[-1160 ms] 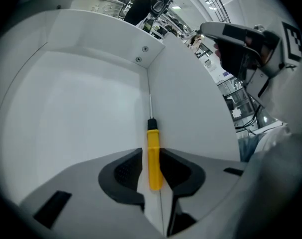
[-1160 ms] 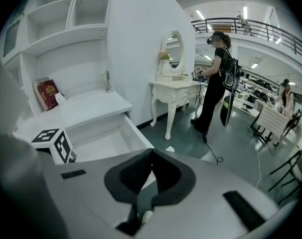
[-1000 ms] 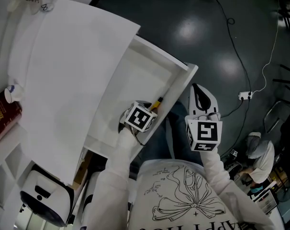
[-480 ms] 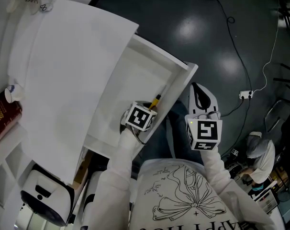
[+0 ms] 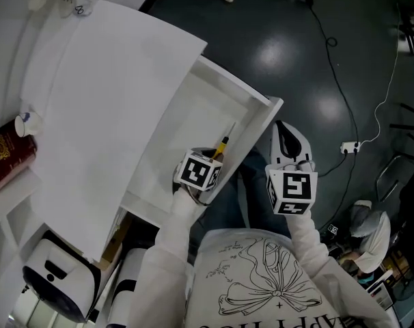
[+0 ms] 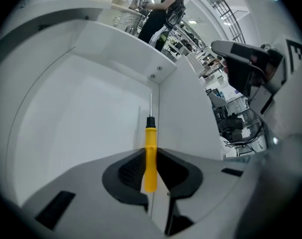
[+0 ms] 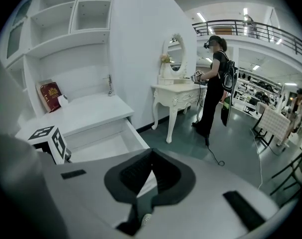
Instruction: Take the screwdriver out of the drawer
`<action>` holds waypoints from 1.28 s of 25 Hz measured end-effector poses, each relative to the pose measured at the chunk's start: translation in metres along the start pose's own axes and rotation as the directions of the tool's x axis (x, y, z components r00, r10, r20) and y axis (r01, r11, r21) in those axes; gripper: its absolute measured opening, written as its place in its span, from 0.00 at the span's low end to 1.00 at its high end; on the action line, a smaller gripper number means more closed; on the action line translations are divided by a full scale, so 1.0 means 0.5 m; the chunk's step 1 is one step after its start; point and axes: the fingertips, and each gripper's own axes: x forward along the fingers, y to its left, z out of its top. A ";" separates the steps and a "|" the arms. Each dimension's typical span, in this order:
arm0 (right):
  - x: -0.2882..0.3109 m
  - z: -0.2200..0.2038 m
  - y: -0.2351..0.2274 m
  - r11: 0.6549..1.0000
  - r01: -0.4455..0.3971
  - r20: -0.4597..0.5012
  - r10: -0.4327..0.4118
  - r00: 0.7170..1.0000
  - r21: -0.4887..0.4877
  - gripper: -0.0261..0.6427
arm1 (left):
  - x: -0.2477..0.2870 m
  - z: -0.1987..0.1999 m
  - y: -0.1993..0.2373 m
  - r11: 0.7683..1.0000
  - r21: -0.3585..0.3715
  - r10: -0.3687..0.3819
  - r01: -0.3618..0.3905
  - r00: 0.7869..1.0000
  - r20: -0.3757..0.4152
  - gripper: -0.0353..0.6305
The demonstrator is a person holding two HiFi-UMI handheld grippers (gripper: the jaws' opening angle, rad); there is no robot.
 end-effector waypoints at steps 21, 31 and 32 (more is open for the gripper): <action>-0.075 0.198 0.092 0.988 -0.093 0.211 0.118 0.970 -0.126 0.04 | -0.316 0.113 -0.014 0.975 -0.097 0.223 -0.201 0.875 0.429 0.15; -0.128 0.301 0.160 0.968 -0.162 0.323 0.217 0.921 -0.190 0.04 | -0.519 0.155 -0.055 0.931 -0.172 0.353 -0.322 0.682 0.640 0.15; -0.133 0.312 0.167 0.966 -0.170 0.334 0.229 0.914 -0.196 0.04 | -0.541 0.160 -0.060 0.924 -0.183 0.368 -0.334 0.655 0.660 0.15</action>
